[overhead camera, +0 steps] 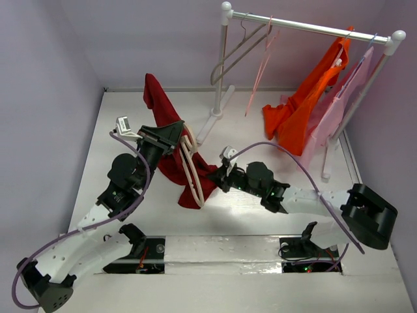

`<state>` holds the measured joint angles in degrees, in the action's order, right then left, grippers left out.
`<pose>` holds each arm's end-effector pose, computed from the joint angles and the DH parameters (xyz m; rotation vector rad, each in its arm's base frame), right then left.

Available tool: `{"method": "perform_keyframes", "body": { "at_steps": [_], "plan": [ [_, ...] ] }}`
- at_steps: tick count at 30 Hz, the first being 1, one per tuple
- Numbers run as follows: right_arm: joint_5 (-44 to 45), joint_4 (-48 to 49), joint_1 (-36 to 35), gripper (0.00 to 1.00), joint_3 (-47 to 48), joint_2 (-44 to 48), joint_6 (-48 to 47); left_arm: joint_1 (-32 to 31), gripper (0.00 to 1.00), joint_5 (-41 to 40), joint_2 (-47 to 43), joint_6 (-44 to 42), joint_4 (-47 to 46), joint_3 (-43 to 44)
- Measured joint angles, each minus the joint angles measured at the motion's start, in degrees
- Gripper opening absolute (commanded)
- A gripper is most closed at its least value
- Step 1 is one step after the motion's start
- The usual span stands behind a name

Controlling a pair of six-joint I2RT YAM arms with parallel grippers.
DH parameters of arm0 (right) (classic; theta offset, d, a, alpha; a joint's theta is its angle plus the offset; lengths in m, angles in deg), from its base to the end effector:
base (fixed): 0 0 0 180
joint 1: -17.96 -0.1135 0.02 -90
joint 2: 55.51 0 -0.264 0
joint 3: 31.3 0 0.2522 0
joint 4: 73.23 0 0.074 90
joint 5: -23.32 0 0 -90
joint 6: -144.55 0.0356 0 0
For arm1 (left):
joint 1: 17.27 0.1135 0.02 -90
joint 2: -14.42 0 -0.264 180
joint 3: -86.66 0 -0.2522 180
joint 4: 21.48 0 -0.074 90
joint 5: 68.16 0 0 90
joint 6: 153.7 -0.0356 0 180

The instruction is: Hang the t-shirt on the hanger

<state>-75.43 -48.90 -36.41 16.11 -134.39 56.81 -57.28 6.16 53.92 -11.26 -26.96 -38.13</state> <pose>0.1660 0.2409 0.2273 -0.8832 1.5348 0.8586 0.1288 -0.0955 0.3888 -0.3964 1.2510 -1.2339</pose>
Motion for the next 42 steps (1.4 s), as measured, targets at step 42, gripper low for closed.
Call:
{"method": "perform_keyframes", "body": {
  "at_steps": [42],
  "plan": [
    [25.4,-16.9,-25.5,0.0,0.8,12.2,21.5,0.2,0.0,-11.9,8.2,-17.7,-26.0,-2.6]
  ]
}}
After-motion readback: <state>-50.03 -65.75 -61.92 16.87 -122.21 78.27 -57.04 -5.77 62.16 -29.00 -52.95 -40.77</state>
